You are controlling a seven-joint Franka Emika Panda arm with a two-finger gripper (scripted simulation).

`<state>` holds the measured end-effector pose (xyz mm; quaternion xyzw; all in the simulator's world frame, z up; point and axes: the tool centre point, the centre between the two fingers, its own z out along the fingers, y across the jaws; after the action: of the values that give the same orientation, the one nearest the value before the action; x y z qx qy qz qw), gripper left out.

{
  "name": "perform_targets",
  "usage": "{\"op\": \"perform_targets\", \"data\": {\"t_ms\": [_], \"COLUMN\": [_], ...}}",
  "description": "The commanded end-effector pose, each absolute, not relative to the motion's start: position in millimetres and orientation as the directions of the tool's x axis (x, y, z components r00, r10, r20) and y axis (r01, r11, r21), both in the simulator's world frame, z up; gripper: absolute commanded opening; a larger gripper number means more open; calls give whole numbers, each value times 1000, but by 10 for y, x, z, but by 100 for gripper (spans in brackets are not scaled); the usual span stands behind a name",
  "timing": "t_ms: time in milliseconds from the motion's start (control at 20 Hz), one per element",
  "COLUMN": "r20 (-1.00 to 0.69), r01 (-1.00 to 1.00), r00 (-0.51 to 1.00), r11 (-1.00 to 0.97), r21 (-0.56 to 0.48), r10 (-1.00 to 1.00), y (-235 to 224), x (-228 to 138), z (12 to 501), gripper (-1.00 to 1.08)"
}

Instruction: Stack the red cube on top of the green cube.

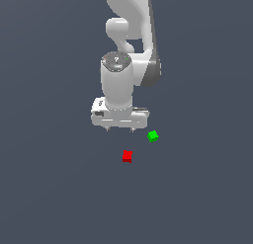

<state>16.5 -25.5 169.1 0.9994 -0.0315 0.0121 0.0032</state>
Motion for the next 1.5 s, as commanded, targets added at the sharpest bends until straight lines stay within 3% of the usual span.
{"op": "perform_targets", "data": {"t_ms": [0, 700, 1450], "r20": [21, 4, -1], "r01": [-66, -89, -93], "r00": [998, 996, 996], "r11": [-998, -996, -996], "r21": [5, 1, 0], "r10": [-66, -89, -93], "y": [-225, 4, 45], "x": [210, 617, 697], "z": [1594, 841, 608], "gripper": [100, 100, 100]}}
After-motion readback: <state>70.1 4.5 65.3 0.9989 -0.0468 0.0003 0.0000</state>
